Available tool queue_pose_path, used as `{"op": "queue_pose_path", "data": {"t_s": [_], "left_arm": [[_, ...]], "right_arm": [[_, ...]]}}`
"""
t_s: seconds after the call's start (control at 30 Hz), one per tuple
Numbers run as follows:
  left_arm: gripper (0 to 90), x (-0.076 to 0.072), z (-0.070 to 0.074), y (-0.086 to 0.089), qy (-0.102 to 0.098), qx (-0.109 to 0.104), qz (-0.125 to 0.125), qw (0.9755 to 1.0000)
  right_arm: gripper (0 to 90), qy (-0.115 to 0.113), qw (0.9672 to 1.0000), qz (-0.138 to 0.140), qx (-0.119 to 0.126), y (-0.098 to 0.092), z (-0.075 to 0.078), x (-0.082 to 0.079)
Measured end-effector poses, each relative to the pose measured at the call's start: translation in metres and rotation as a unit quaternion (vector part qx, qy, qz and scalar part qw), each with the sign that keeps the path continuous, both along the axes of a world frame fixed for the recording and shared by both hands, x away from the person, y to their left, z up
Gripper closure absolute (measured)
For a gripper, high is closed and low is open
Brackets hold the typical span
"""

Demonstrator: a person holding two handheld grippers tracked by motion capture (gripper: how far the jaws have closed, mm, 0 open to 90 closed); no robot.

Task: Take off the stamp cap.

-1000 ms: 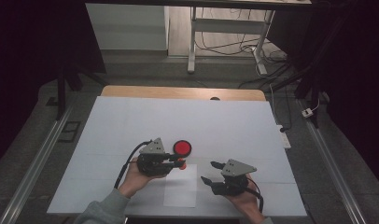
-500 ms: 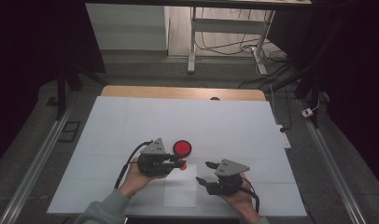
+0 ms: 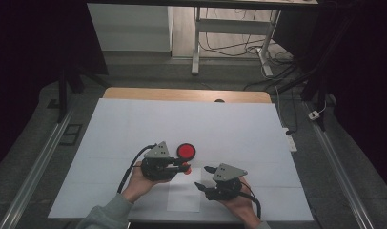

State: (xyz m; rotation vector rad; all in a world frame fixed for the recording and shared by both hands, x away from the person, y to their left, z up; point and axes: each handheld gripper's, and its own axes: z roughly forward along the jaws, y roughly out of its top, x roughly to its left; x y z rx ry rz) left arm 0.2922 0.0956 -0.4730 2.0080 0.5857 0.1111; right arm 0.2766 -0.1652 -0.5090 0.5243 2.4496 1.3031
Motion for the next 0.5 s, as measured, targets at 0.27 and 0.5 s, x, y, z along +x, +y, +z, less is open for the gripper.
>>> {"op": "queue_pose_path", "data": {"t_s": [0.27,0.5], "left_arm": [[72.6,-0.001,0.000,-0.002,0.001,0.000,-0.002,1.0000],[72.6,-0.001,-0.001,-0.002,0.001,0.000,-0.003,1.0000]], "right_arm": [[34.6,-0.005,1.0000,0.006,-0.004,0.008,-0.001,0.001],[34.6,-0.006,0.9999,0.007,-0.008,0.013,-0.002,0.001]]}}
